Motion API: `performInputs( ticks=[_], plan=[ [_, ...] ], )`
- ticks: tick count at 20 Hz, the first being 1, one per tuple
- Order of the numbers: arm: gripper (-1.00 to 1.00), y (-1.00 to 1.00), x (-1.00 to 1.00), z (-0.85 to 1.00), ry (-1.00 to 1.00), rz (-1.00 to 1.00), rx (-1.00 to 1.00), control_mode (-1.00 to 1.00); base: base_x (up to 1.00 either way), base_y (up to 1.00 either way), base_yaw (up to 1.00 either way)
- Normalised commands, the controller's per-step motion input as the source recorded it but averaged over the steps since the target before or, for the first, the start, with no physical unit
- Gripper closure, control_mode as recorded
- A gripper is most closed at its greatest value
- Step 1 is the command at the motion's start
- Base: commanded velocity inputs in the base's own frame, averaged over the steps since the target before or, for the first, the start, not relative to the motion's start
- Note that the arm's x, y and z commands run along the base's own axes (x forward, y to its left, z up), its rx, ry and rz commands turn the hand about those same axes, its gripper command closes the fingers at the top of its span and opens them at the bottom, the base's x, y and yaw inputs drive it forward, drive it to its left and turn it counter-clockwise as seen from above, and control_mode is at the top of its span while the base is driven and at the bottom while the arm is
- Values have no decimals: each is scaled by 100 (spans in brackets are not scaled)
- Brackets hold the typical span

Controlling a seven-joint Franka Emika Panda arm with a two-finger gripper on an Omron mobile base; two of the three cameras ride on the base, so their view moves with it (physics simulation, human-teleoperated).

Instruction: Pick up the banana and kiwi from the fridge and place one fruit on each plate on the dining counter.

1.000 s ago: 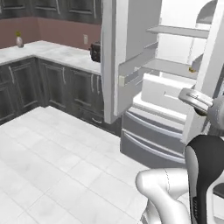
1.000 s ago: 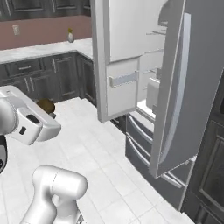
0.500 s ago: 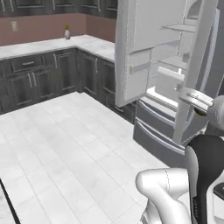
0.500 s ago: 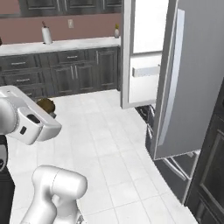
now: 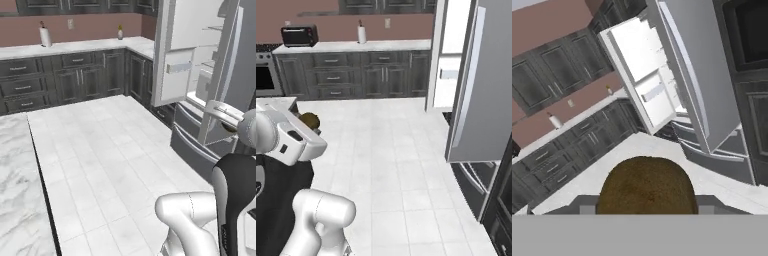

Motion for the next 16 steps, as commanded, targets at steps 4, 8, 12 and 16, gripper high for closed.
performInputs(
  ticks=[4, 8, 12, 16],
  plan=[
    [100, 0, 0, 0, 0, 0, 0, 100, -95, 51, 33],
    [100, 0, 0, 0, 0, 0, 0, 100, -95, 79, 29],
    [100, 0, 0, 0, 0, 0, 0, 100, -97, 73, 28],
    [100, 0, 0, 0, 0, 0, 0, 100, -100, 58, 23]
  ],
)
